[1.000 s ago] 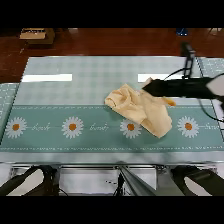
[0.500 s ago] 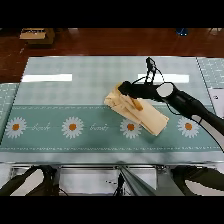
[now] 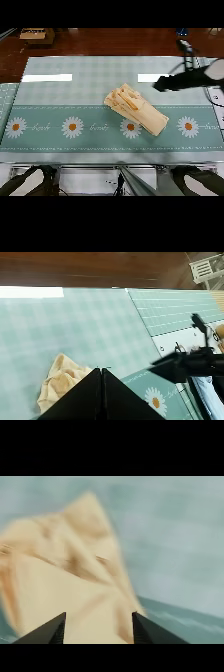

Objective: Fold the shirts.

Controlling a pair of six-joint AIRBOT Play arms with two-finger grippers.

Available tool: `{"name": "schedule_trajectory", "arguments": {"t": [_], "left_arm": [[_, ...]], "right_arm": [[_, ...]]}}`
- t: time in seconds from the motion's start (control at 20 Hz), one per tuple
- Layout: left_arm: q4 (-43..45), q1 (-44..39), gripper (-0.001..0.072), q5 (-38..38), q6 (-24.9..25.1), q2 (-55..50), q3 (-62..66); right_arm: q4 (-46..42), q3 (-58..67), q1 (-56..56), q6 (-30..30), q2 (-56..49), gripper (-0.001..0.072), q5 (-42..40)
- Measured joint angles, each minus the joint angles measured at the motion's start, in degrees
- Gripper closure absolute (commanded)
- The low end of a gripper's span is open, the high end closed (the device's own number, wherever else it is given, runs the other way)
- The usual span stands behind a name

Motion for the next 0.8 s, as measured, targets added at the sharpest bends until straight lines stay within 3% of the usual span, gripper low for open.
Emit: {"name": "schedule_trajectory", "arguments": {"t": [0.1,0.15,0.25,0.45,0.8], "left_arm": [[0.2,0.0,0.0689,0.1,0.1,-0.1,0.0],[0.5,0.0,0.0689,0.2,0.1,-0.1,0.0],[1.4,0.0,0.0688,0.4,0.2,-0.2,0.0],[2.7,0.0,0.0688,0.4,0.2,-0.2,0.0],[3.2,0.0,0.0689,0.3,0.2,-0.2,0.0]], "right_arm": [[-10.0,-5.4,-9.7,1.2,5.0,0.0218,5.5],[-8.8,-9.0,-14.6,1.1,7.2,0.0181,6.9],[1.7,-18.4,-23.9,-1.2,11.0,0.0119,7.5],[24.0,-36.2,-32.0,-6.6,14.7,0.0117,3.7],[42.9,-48.7,-23.1,-8.7,15.7,0.0119,-11.6]]}}
